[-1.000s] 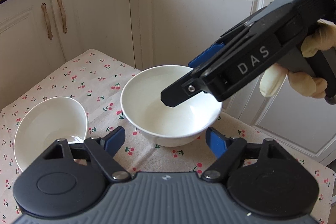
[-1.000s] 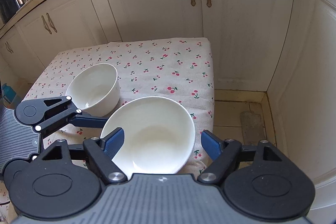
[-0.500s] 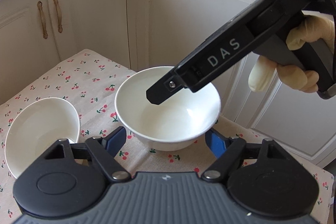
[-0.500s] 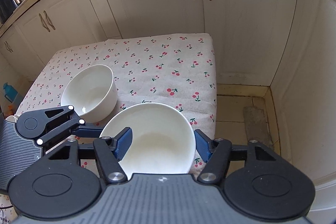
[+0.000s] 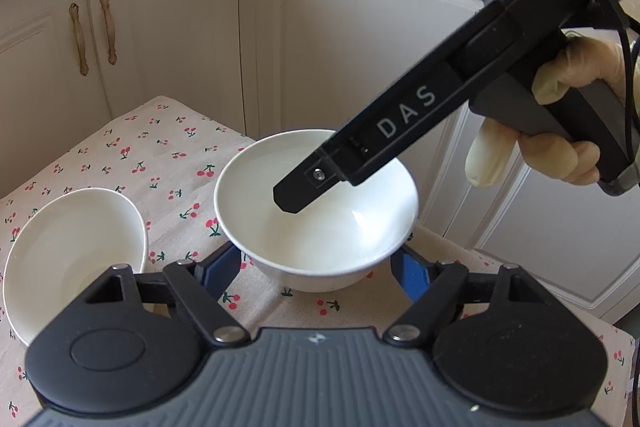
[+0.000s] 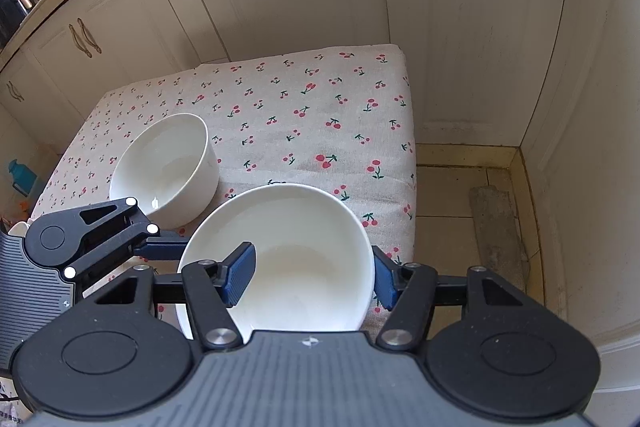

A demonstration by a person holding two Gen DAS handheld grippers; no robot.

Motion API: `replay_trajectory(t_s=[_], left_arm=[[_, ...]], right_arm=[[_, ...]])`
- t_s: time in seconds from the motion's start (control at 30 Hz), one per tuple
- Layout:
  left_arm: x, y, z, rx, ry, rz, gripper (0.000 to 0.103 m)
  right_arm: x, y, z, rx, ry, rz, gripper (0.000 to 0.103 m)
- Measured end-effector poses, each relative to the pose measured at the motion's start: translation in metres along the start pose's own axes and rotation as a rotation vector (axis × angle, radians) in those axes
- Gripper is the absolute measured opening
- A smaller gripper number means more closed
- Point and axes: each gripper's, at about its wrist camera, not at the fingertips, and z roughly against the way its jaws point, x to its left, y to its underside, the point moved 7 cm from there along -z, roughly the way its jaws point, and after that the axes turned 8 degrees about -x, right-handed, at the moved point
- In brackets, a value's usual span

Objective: Organize plates and bowls
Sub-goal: 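Close the right gripper on the white bowl rim and lift it, then carry the white bowl with the right gripper over the pink-flower bowl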

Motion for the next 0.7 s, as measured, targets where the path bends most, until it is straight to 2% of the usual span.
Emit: replay_trajectory(t_s=[0.37,0.7], left_arm=[[0.000,0.000,0.006,0.008,0.008,0.000,0.081],[-0.008,0.000,0.036,0.002,0.004,-0.018,0.081]], right_arm=[[0.009,0.002,0.006,0.005,0.001,0.010,0.063],[0.032,0.008,0.028,-0.017,-0.012,0.016,0.063]])
